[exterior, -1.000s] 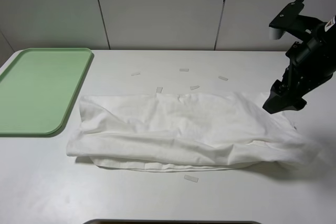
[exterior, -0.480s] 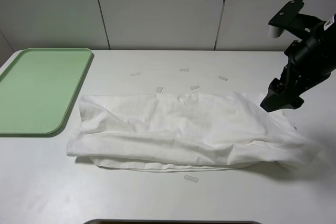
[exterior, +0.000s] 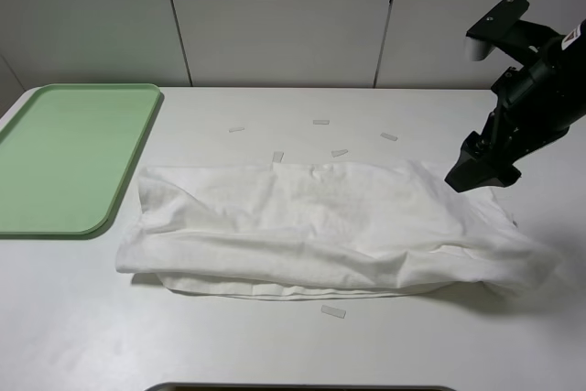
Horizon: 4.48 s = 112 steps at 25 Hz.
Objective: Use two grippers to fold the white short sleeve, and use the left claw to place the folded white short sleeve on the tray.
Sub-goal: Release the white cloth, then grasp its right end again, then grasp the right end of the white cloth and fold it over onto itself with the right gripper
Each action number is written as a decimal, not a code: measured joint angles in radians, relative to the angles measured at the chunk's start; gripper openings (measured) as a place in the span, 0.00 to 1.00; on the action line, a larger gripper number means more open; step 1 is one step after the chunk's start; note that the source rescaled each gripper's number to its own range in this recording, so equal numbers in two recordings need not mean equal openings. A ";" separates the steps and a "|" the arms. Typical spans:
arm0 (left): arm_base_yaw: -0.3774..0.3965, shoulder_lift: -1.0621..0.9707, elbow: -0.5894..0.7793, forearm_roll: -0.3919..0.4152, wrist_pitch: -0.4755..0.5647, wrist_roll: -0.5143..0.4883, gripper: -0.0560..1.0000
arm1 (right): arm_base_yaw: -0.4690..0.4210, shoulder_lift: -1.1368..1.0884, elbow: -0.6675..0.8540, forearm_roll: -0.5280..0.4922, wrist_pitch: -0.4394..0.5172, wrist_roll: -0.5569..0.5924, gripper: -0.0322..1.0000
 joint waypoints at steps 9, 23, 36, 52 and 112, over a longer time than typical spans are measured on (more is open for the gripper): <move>0.000 0.000 0.000 0.000 0.000 -0.001 0.98 | 0.000 0.000 0.000 0.041 -0.038 0.000 1.00; 0.245 0.000 0.000 0.000 0.000 -0.001 0.98 | 0.000 0.000 0.000 0.044 -0.083 0.177 1.00; 0.415 -0.022 0.000 0.000 -0.001 -0.002 0.98 | -0.002 0.066 0.000 -0.287 -0.099 0.599 1.00; 0.416 -0.022 0.000 0.000 -0.003 -0.002 0.98 | -0.166 0.295 -0.001 -0.307 -0.199 0.669 1.00; 0.416 -0.022 0.000 0.002 -0.002 -0.002 0.98 | -0.163 0.301 -0.309 -0.462 0.191 0.631 0.11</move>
